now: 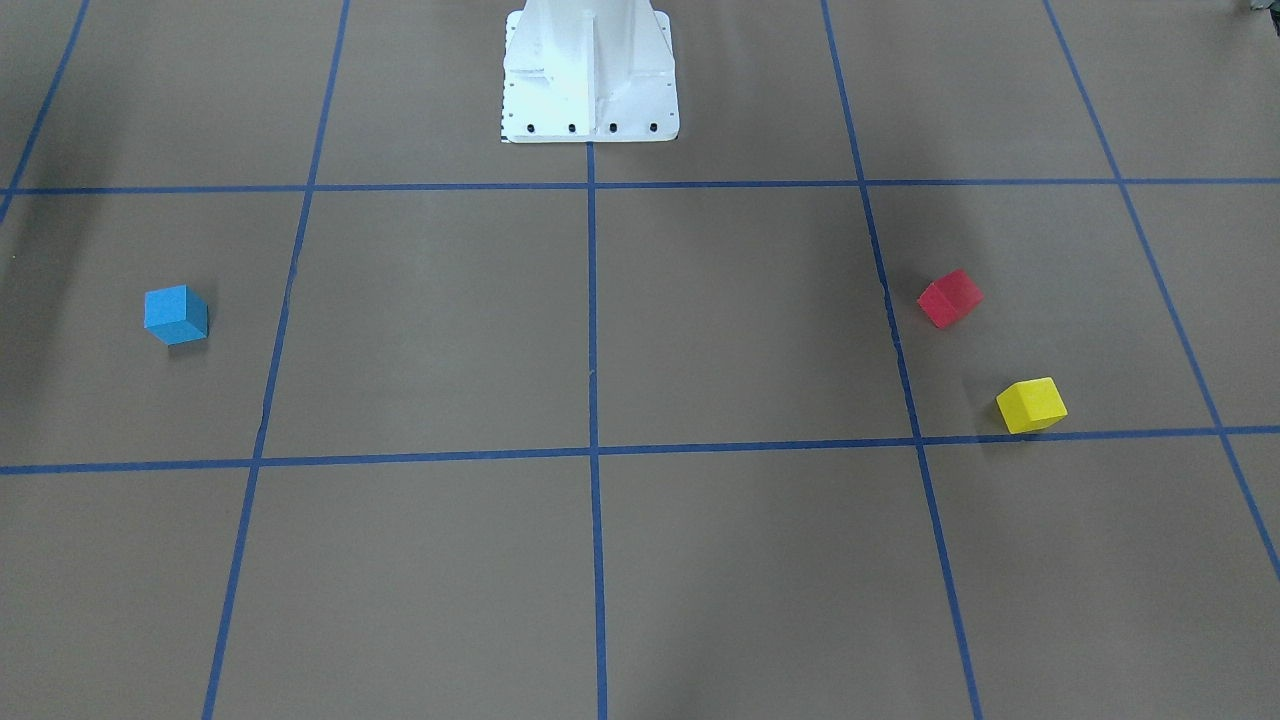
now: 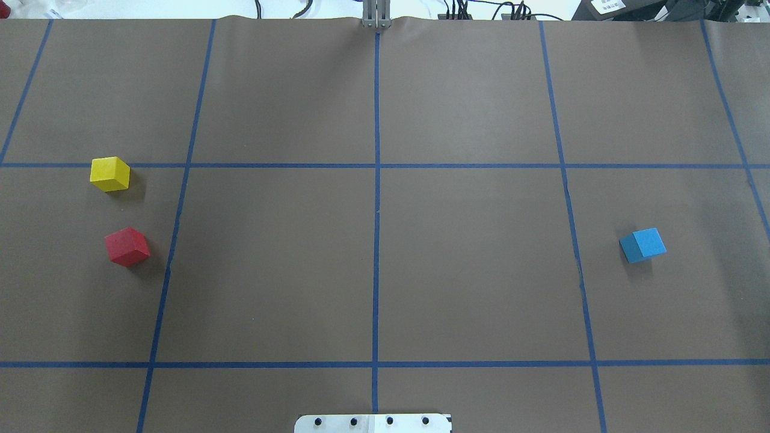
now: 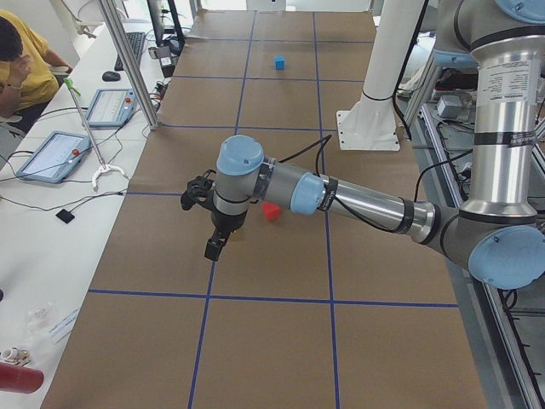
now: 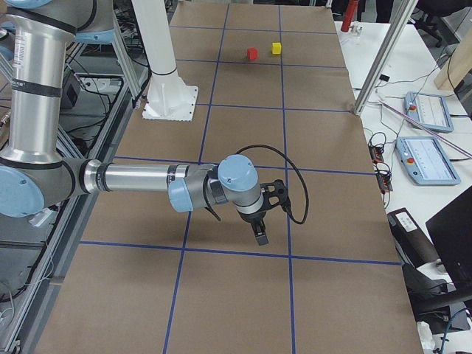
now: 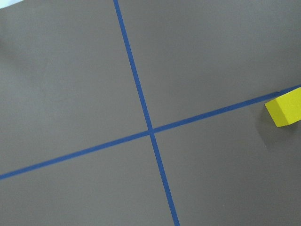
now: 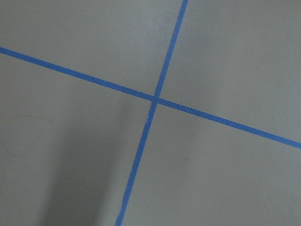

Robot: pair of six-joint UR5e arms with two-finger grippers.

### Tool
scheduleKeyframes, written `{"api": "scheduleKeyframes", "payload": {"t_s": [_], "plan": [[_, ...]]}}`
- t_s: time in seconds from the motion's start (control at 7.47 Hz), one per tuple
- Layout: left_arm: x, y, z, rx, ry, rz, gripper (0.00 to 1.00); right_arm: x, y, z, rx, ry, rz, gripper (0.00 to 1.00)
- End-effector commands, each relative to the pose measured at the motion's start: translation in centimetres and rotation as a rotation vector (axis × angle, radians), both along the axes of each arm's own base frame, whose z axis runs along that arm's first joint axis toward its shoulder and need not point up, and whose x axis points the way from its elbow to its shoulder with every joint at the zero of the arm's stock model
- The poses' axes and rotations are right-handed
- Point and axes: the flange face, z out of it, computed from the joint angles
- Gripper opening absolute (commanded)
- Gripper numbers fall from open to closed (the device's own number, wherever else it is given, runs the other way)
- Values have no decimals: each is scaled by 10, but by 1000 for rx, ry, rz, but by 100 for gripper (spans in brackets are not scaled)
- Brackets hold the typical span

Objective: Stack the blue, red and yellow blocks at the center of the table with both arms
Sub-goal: 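Move the right gripper toward the blue cube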

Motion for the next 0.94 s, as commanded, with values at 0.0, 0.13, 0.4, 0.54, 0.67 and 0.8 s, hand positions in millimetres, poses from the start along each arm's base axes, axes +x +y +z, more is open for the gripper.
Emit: {"api": "scheduleKeyframes", "payload": {"t_s": [0.0,0.13,0.4,0.54,0.67,0.8], "plan": [[3,-27,-6,61,3,6,100,-64,-15,-56,-81,-131,58,100],[3,-28,-7,63,5,7,100,-118,-19,-81,-117,-112,94,100],[3,-27,-7,70,6,8,100,-221,-4,-87,-169,-73,164,100],[3,-27,-8,75,6,9,100,-267,12,-89,-169,-80,196,100],[3,-27,-7,75,6,9,100,-300,33,-78,-139,-44,195,100],[3,-26,-6,73,6,9,100,-321,43,-75,-130,-33,187,100]]}}
